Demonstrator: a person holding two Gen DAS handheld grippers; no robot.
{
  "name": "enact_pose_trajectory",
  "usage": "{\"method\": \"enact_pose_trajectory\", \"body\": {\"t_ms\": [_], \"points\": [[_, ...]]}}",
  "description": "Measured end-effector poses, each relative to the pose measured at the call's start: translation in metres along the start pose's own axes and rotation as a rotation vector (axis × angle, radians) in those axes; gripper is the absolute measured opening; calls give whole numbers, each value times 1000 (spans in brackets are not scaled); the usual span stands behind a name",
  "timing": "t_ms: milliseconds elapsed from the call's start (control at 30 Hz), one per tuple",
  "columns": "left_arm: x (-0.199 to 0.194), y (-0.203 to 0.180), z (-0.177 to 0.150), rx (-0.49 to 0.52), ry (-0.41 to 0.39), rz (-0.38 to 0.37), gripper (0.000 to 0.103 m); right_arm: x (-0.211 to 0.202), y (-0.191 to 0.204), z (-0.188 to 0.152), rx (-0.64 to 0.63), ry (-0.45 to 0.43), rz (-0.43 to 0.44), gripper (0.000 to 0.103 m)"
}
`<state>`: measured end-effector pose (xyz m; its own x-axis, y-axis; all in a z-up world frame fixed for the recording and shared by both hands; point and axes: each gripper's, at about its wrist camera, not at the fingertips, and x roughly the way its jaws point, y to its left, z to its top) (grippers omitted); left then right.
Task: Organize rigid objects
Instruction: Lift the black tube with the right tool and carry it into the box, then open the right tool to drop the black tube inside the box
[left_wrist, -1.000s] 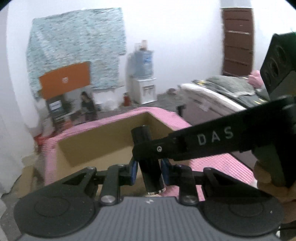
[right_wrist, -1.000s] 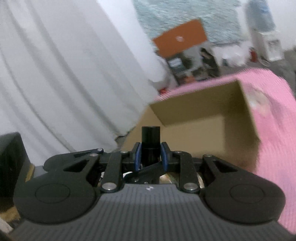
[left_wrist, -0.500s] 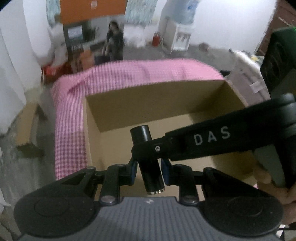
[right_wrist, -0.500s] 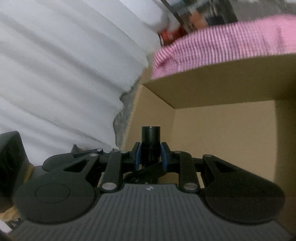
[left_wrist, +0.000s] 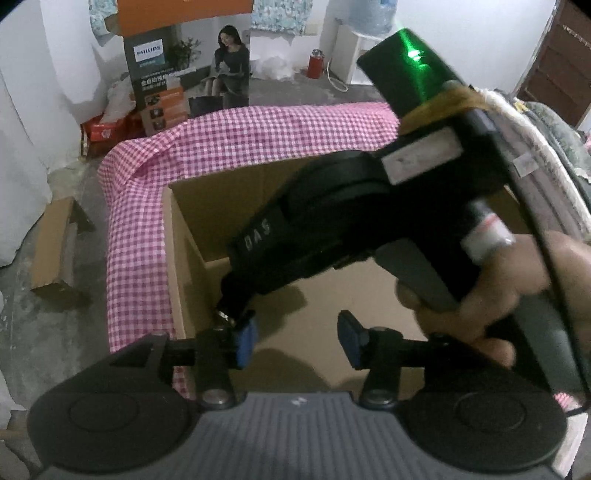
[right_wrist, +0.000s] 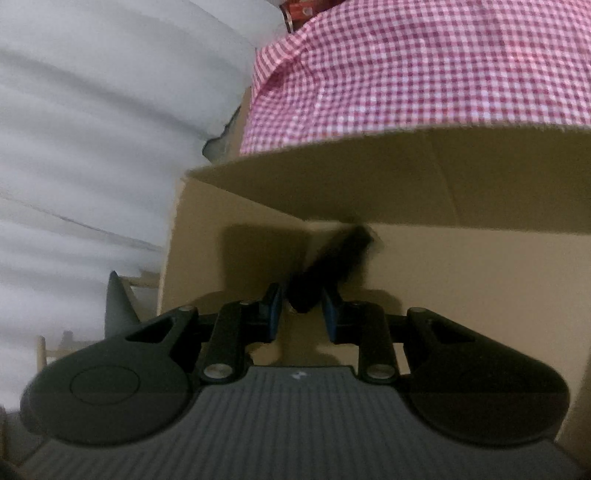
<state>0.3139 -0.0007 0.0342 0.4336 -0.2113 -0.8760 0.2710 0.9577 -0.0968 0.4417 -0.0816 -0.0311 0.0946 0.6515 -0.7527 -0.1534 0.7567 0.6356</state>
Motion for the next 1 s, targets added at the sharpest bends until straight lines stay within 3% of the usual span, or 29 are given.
{"method": "enact_pose_trajectory", "body": {"t_ms": [67,200,333,533,667,733,867,1000], "points": [[-5,1,-1,-10,-28,-22,63,-3,1,3,-1,-20,-3,33],[-18,-1,-2,-7,-87,-44,69,-28,-5,-1,-27,-72,-7,44],[-39,-5,-6,-6,-163,-84,76,-69,-3,-12,-41,-150,20,45],[-84,-17,-19,28,-311,-62,83,-150,7,-48,-114,-303,26,47],[-118,-23,-42,28,-406,-48,91,-197,6,-81,-155,-409,-27,48],[-127,-25,-54,26,-417,-41,91,-216,5,-103,-167,-442,-43,48],[-141,-30,-79,28,-436,-44,91,-230,-5,-138,-169,-433,-67,48],[-143,-27,-97,12,-470,-34,90,-205,2,-136,-204,-329,-130,41]]}}
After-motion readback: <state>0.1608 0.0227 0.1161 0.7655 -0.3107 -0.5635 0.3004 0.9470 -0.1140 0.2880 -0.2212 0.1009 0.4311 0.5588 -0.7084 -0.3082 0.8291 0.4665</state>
